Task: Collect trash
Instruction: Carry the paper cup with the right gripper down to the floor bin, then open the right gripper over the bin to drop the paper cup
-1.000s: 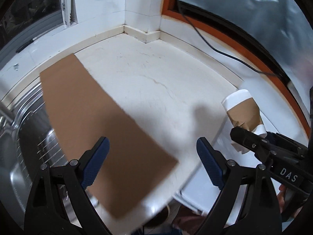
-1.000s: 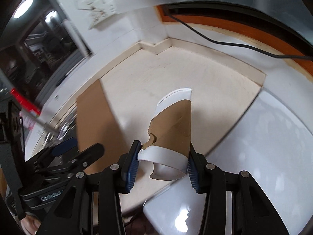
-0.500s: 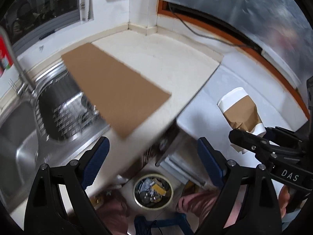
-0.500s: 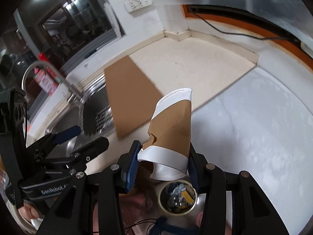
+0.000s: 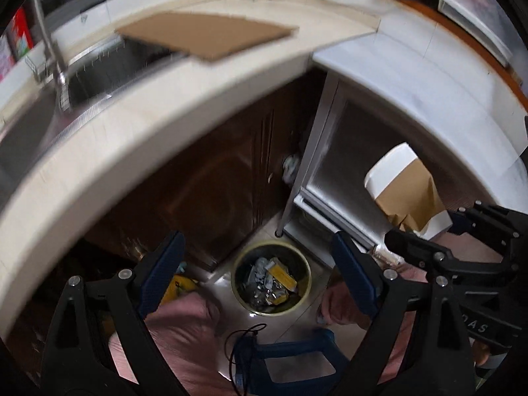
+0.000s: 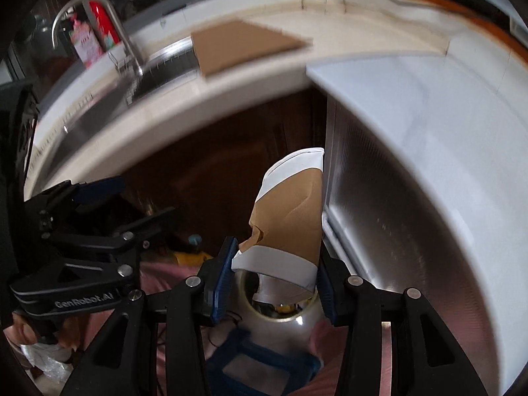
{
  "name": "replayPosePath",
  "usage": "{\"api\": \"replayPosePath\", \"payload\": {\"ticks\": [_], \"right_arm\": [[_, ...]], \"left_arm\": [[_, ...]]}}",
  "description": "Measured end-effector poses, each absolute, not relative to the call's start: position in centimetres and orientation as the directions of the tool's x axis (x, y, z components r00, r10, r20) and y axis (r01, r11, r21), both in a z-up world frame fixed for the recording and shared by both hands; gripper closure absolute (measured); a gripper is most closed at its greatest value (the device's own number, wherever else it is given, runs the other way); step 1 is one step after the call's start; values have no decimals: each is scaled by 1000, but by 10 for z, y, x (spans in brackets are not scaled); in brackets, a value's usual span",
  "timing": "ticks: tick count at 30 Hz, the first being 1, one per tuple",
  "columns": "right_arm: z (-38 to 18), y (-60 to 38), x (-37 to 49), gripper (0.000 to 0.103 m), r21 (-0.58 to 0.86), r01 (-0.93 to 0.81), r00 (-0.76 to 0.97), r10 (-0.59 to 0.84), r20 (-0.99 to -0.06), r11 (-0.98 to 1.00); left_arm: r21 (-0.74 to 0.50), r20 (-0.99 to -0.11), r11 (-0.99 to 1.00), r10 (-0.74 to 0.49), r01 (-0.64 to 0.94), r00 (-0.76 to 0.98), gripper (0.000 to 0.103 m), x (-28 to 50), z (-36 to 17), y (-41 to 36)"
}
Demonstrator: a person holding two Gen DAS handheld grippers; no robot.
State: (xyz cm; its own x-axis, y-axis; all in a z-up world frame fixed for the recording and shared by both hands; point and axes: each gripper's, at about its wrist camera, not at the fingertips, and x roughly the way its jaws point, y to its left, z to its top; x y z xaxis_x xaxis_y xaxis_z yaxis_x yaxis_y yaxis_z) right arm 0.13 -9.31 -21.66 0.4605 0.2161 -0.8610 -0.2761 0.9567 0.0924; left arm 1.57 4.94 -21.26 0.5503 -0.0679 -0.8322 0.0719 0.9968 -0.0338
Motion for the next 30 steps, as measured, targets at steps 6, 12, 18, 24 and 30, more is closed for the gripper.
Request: {"api": "replayPosePath", "payload": {"ticks": [6, 12, 18, 24, 30], "right_arm": [[-286, -105, -17, 58, 130, -243, 392, 220, -894, 961], [-355, -118, -18, 58, 182, -177, 311, 230, -922, 967], [-422, -108, -10, 58, 126, -184, 271, 174, -947, 975], [-470, -106, 7, 58, 181, -134, 140, 199, -970, 974], [-501, -111, 30, 58, 194, -79, 95, 201, -975, 978]], "left_arm": [[-9, -850, 997, -46, 74, 524, 14, 0, -288, 50], [-29, -891, 997, -57, 68, 451, 14, 6, -355, 54], [-36, -933, 999, -45, 32, 358, 14, 21, -413, 62], [-33, -955, 999, -31, -3, 295, 14, 33, -452, 70], [-22, -963, 1000, -21, -2, 268, 14, 42, -469, 69]]}}
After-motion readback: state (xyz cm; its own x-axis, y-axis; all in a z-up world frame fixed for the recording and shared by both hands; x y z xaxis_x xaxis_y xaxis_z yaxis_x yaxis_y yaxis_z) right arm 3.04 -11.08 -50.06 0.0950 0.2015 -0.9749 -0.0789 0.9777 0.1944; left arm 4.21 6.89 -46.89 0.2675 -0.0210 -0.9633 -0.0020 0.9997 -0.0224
